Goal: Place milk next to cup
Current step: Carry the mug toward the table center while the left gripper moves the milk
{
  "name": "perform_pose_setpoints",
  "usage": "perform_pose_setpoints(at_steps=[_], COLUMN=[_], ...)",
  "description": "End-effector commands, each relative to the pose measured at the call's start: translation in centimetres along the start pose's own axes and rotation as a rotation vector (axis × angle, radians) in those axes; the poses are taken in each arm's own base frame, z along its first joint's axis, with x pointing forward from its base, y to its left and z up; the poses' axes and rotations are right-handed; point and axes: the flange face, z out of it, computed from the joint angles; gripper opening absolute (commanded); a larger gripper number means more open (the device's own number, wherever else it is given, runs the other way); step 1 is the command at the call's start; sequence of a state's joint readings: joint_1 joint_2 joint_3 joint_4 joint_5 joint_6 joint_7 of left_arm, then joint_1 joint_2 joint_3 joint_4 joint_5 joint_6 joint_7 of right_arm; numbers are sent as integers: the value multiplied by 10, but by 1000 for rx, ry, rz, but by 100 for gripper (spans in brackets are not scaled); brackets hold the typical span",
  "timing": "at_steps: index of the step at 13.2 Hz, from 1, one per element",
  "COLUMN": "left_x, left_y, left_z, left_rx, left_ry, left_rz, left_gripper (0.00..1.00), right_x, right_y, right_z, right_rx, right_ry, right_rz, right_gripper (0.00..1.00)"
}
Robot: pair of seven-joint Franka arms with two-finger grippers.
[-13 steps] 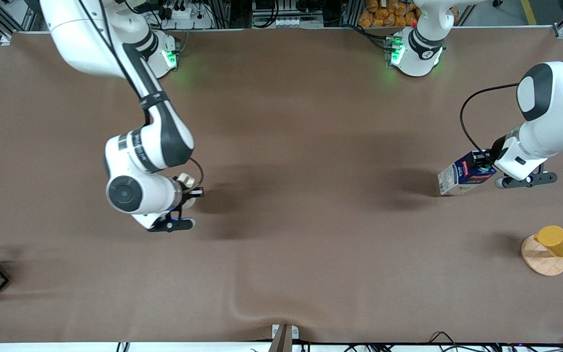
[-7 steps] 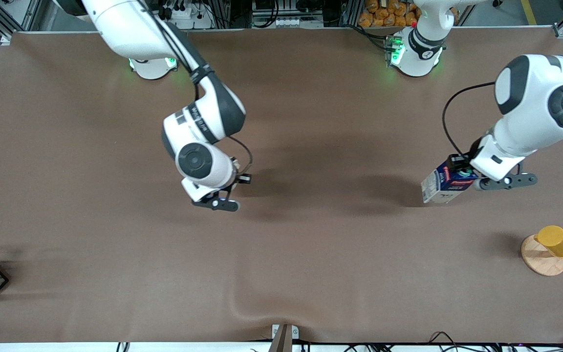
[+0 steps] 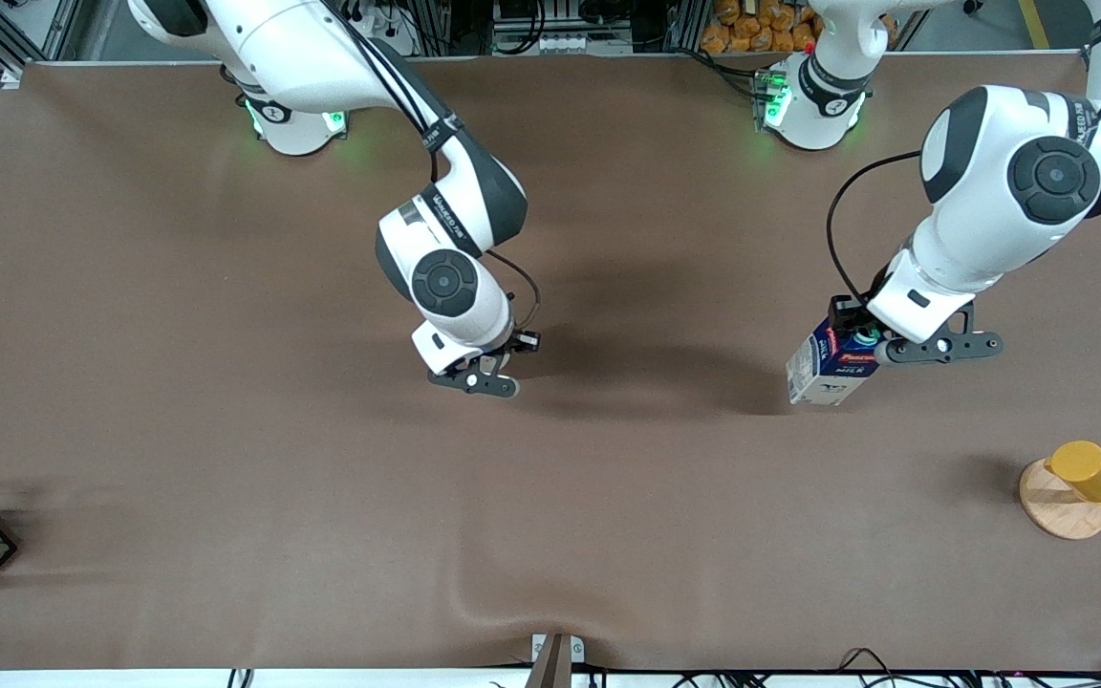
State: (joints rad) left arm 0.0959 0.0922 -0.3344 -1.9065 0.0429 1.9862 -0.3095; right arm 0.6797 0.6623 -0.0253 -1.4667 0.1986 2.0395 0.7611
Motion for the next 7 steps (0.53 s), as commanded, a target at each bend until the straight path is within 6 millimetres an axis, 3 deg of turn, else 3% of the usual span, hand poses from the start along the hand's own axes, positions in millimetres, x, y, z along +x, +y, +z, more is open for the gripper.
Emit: perform_pose_setpoints(at_steps=[1,4,7], left_x=[0,0,0], left_y=[13,14,13], left_z=[-12,-13,-14], left_rx=[4,4,4], left_ry=[10,13,15], left_rz=[2,7,12], left_gripper=[48,48,48], right_x=[-24,-35,-32], right_y=[-8,-10,-11], right_z=[24,40,50], right_rx=[-23,-32,-15], right_ry=[-24,-26,-5], right_rz=[15,5,9], right_gripper=[0,0,0])
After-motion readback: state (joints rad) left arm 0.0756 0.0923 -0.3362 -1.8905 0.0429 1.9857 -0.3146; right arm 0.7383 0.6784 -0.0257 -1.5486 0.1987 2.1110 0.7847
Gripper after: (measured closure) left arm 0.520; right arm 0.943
